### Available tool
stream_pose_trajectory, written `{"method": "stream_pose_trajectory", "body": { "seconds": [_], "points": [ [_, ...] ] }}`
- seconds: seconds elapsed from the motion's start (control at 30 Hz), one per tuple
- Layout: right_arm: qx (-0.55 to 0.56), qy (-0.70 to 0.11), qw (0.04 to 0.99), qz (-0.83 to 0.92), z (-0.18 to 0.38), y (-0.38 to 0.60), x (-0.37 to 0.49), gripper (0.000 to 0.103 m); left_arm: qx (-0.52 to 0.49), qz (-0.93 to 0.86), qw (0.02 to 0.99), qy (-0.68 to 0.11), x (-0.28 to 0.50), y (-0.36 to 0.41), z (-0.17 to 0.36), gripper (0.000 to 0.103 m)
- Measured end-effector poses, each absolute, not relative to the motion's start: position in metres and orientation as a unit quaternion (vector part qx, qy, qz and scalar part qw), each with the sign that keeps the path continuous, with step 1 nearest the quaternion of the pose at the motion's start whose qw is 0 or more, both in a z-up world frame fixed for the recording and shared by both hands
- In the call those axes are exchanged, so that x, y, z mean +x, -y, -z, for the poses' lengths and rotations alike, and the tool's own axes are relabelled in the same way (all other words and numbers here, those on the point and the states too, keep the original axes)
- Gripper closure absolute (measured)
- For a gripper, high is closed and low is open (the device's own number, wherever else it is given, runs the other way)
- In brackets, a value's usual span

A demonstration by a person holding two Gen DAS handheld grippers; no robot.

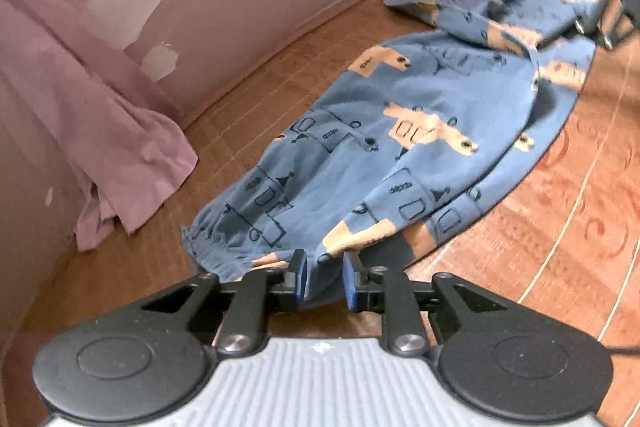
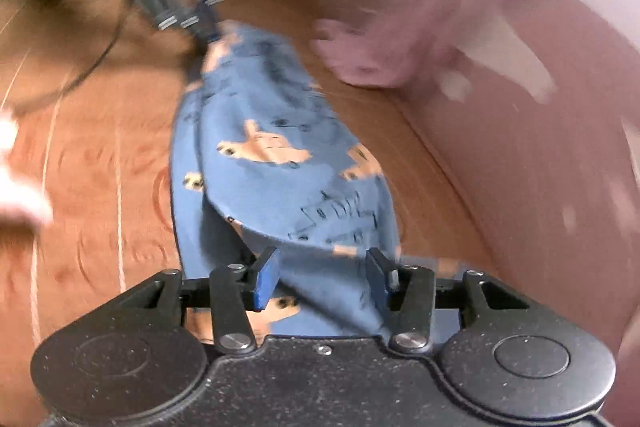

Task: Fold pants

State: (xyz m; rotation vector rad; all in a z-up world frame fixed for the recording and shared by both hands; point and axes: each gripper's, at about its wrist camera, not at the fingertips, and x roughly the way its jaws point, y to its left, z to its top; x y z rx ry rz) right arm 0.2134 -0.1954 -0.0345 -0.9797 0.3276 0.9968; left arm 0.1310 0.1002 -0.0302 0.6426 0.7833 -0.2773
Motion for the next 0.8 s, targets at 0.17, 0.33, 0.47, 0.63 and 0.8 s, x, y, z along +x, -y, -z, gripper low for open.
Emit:
{"method": "stream_pose_trajectory", "body": {
  "seconds": [0.17, 0.33, 0.47, 0.63, 0.8],
  "points": [
    [-0.563, -0.108, 0.63, -0.524, 0.033, 0.174, 0.23, 0.055, 0.345, 0.137, 0.843, -0.389, 0.137, -0.107, 0.035, 0.08],
    [-0.608, -0.128, 0.541, -0.567, 0.029, 0.154, 0.242, 0.099, 0.362, 0.146, 0.833, -0.392, 0.141, -0.108, 0.037, 0.091],
    [-0.611, -0.139, 0.524, -0.577, 0.029, 0.151, 0.245, 0.103, 0.369, 0.149, 0.831, -0.388, 0.142, -0.105, 0.036, 0.098],
    [-0.626, -0.11, 0.514, -0.576, 0.029, 0.158, 0.235, 0.069, 0.372, 0.146, 0.833, -0.383, 0.138, -0.104, 0.034, 0.099],
    [-0.643, -0.131, 0.459, -0.599, 0.027, 0.147, 0.239, 0.07, 0.381, 0.146, 0.83, -0.38, 0.137, -0.103, 0.035, 0.099]
  ]
}}
